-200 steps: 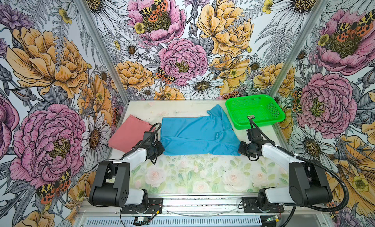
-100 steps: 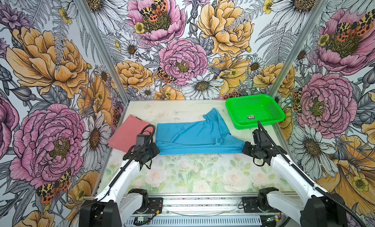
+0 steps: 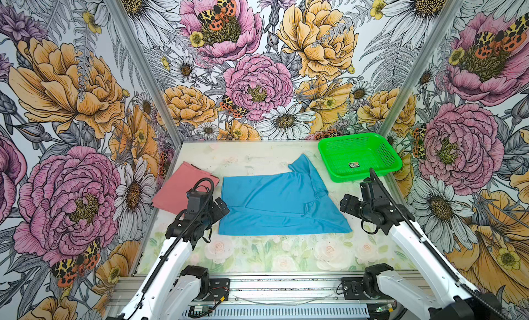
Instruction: Fold and stack the t-shirts
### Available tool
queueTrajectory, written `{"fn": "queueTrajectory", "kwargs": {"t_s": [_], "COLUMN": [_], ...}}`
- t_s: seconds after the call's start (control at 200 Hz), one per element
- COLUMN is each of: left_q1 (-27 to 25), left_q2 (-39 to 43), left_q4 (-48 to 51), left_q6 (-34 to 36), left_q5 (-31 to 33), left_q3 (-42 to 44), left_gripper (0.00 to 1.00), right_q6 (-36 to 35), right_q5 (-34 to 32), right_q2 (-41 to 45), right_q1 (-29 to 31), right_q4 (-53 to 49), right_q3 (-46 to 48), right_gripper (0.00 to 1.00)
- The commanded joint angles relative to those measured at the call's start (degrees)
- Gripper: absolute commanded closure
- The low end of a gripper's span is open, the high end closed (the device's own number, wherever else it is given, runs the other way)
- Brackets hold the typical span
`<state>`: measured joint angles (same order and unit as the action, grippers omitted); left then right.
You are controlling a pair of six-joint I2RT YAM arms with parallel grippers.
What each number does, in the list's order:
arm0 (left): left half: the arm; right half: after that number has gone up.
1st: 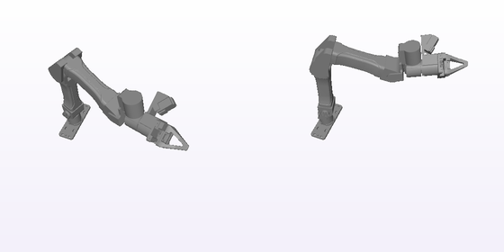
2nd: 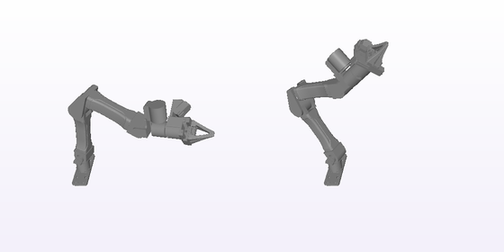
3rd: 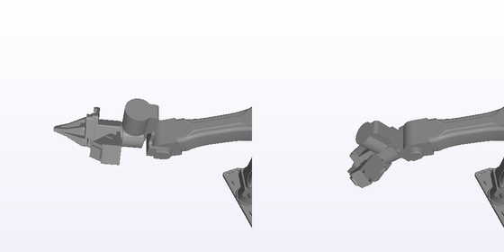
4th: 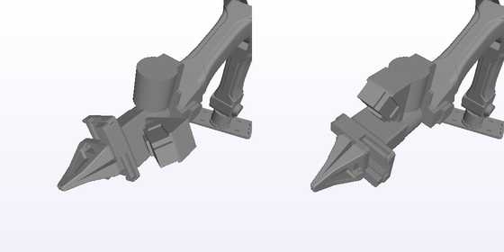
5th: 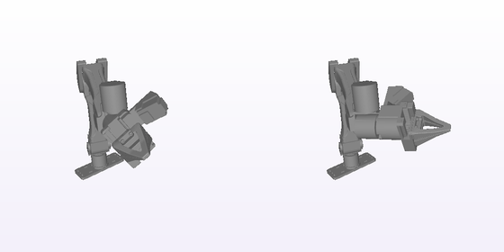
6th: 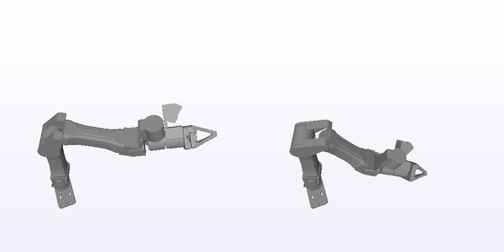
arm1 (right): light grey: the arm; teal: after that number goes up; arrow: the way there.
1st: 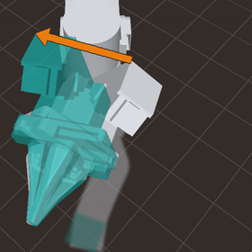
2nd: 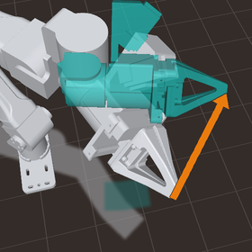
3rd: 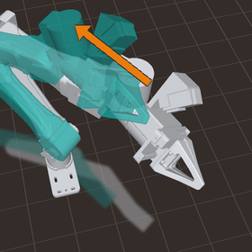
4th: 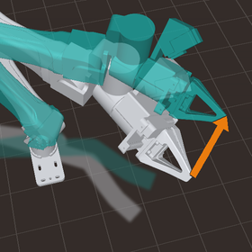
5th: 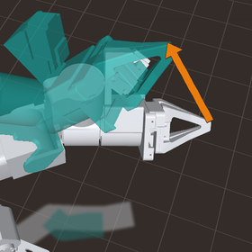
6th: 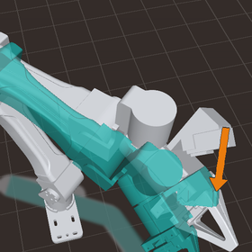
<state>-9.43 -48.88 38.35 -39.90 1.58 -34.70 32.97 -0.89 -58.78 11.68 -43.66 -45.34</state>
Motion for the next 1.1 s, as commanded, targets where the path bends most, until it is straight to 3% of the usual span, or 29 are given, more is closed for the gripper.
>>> {"fn": "queueTrajectory", "kwargs": {"t_s": [0.0, 0.27, 0.555, 0.755, 0.986, 1.091], "left_q1": [-1.92, -9.10, -10.53, -9.97, -9.99, -9.81], "left_q2": [-3.98, -18.89, -24.45, -22.95, -14.32, -12.14], "left_q4": [-5.81, -13.87, -20.42, -20.94, -16.69, -14.62], "left_q6": [1.95, 1.30, -1.32, -5.66, -7.09, -6.22], "left_q5": [-5.93, -8.07, -7.10, -4.93, -2.15, -1.63], "left_q3": [-0.93, -3.29, 0.75, 6.25, 8.53, 7.14], "left_gripper": [0.01, 0.01, 0.01, 0.01, 0.01, 0.01], "right_q6": [-3.45, -4.41, -0.88, 6.20, 19.02, 21.37], "right_q5": [6.07, 7.81, 5.23, 1.32, 0.19, -1.20], "right_q2": [-6.85, -24.62, -33.97, -29.65, -14.95, -9.76], "right_q1": [2.27, 8.38, 15.41, 20.92, 30.22, 32.05], "right_q4": [3.29, 11.49, 14.95, 14.84, 11.49, 8.15], "right_q3": [-2.07, -4.08, -2.17, 5.54, 16.36, 17.19], "right_gripper": [0.14, 0.13, 0.13, 0.12, 0.12, 0.12]}}
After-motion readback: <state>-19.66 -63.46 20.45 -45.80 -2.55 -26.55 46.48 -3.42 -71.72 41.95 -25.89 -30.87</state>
